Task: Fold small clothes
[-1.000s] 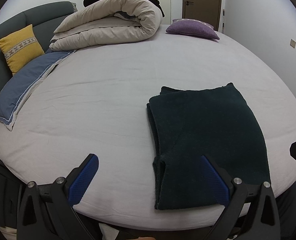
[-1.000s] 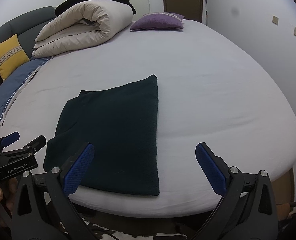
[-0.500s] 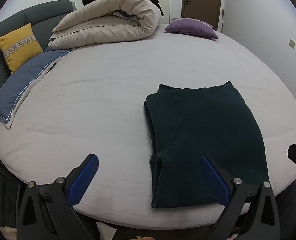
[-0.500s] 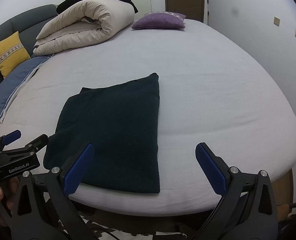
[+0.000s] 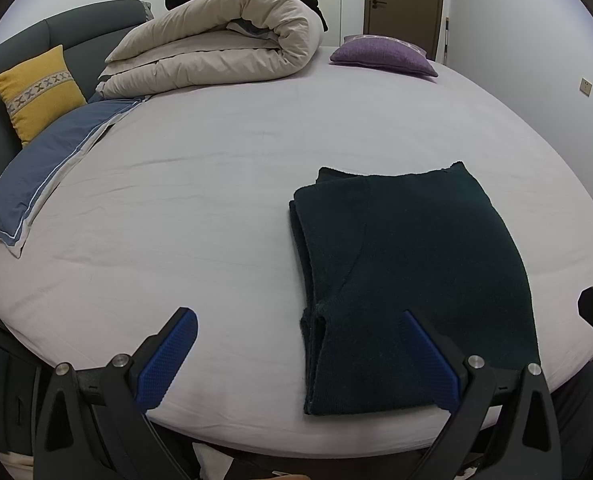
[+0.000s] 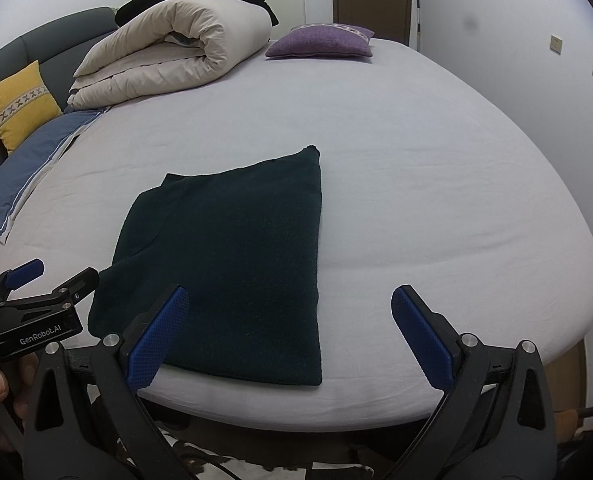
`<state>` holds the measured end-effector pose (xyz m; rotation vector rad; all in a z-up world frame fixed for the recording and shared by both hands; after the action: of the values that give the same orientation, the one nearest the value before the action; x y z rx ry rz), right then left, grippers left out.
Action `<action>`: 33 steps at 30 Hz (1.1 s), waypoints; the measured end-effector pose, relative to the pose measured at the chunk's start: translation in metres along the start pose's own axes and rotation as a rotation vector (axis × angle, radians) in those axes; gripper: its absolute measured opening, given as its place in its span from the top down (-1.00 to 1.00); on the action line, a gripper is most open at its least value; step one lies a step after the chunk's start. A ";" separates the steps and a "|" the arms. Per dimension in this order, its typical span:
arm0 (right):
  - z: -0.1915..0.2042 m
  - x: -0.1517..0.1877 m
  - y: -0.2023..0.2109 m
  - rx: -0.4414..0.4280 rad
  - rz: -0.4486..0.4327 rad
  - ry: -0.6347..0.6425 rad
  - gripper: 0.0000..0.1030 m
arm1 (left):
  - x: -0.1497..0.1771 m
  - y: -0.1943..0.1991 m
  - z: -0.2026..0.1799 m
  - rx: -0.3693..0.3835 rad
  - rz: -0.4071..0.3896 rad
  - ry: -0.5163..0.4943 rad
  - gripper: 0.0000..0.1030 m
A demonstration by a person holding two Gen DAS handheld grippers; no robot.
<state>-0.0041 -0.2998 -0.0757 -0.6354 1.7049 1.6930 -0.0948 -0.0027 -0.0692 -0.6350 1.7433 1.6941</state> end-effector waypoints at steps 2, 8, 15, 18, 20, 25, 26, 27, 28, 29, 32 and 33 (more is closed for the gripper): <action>-0.001 0.000 -0.001 -0.001 0.001 0.001 -1.00 | 0.000 0.000 0.000 0.000 0.000 0.000 -1.00; -0.002 -0.001 -0.001 -0.002 0.001 0.002 -1.00 | 0.000 0.000 0.000 0.001 -0.001 -0.003 -1.00; -0.002 0.000 -0.001 -0.001 0.002 0.002 -1.00 | 0.000 0.000 0.000 0.001 0.000 0.001 -1.00; -0.002 -0.001 -0.001 -0.002 0.001 0.001 -1.00 | 0.001 0.000 0.001 0.001 0.000 0.001 -1.00; -0.003 -0.001 -0.001 -0.003 0.001 0.003 -1.00 | 0.001 0.000 0.000 0.001 0.001 0.000 -1.00; -0.003 -0.001 -0.001 -0.004 0.002 0.004 -1.00 | 0.000 0.000 0.001 0.001 0.001 0.000 -1.00; -0.003 -0.001 -0.001 -0.005 0.002 0.003 -1.00 | 0.000 0.000 0.001 0.001 0.000 0.001 -1.00; -0.003 -0.001 -0.001 -0.004 0.002 0.003 -1.00 | 0.001 0.000 0.001 0.001 0.001 0.001 -1.00; -0.003 0.000 -0.001 -0.004 0.003 0.003 -1.00 | 0.001 0.000 0.001 0.002 0.001 0.001 -1.00; -0.003 -0.001 -0.001 -0.004 0.003 0.003 -1.00 | 0.000 0.000 0.001 0.002 0.001 0.001 -1.00; -0.003 -0.001 -0.001 -0.004 0.003 0.003 -1.00 | 0.000 0.000 0.002 0.003 0.000 0.001 -1.00; -0.003 0.000 -0.001 -0.006 0.003 0.003 -1.00 | 0.000 0.000 0.001 0.005 -0.001 0.002 -1.00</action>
<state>-0.0035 -0.3032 -0.0763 -0.6388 1.7044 1.7000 -0.0951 -0.0013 -0.0692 -0.6353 1.7479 1.6883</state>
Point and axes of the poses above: each gripper's, at about its wrist camera, not at the fingertips, and y roughly against the way its jaws point, z to its left, x to its underside, the point moved 2 cm from there along -y, roughly the way its jaws point, and after that the axes turned 7 degrees about -z, right-handed, at the moved point
